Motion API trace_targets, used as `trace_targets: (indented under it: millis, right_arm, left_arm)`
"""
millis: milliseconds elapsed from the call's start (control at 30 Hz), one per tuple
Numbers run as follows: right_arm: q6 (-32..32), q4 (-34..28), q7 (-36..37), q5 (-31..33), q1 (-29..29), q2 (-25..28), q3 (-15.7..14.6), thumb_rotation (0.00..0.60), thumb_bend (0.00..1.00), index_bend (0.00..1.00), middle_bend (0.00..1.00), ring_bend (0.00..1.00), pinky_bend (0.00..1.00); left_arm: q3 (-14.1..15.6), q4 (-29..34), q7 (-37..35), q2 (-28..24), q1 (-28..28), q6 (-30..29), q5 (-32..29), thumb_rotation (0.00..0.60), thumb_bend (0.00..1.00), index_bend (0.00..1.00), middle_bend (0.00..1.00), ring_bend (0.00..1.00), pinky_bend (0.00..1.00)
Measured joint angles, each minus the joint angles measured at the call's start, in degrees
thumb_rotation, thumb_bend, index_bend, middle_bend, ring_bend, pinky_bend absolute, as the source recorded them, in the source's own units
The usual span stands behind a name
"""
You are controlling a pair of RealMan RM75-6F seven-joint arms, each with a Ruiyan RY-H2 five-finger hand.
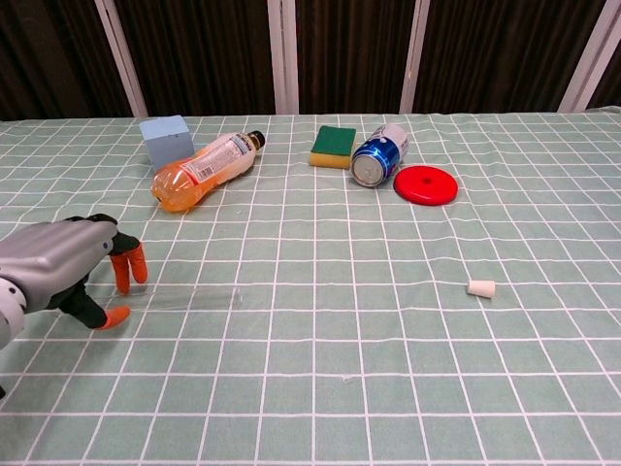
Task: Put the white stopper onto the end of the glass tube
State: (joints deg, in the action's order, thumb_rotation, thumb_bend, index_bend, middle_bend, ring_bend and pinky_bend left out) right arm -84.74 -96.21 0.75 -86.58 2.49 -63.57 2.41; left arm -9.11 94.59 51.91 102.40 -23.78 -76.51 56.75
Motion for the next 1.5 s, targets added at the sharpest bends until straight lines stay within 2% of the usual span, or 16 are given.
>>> trace_targets:
  millis: [367, 733, 967, 1267, 1500]
  right_arm:
    - [0.15, -0.05, 0.04, 0.16, 0.04, 0.05, -0.01, 0.600, 0.31, 0.00, 0.00, 0.00, 0.00]
    - [0.30, -0.17, 0.17, 0.35, 0.07, 0.13, 0.00, 0.600, 0.31, 0.00, 0.00, 0.00, 0.00]
    - [0.31, -0.23, 0.23, 0.42, 0.06, 0.18, 0.00, 0.600, 0.31, 0.00, 0.00, 0.00, 0.00]
    - [0.41, -0.34, 0.29, 0.48, 0.07, 0.27, -0.04, 0.600, 0.31, 0.00, 0.00, 0.00, 0.00]
    - [1.36, -0.78, 0.44, 0.94, 0.50, 0.44, 0.08, 0.600, 0.31, 0.00, 0.00, 0.00, 0.00]
  left_arm:
    - [0.97, -0.90, 0.20, 1.59, -0.87, -0.46, -0.73, 0.600, 0.45, 0.44, 0.46, 0.06, 0.00]
    - [1.54, -1.03, -0.77, 1.77, -1.38, -0.56, -0.58, 0.600, 0.69, 0.47, 0.50, 0.08, 0.00]
    - [1.95, -0.73, -2.31, 1.15, -1.55, -0.70, 1.04, 0.600, 0.71, 0.48, 0.51, 0.09, 0.00]
    - [2.18, 0.35, -6.84, -1.44, -2.20, -0.65, 7.25, 0.600, 0.71, 0.48, 0.51, 0.09, 0.00]
    - [2.98, -0.78, -14.27, -6.06, -3.81, 0.69, 17.01, 0.600, 0.71, 0.48, 0.51, 0.09, 0.00]
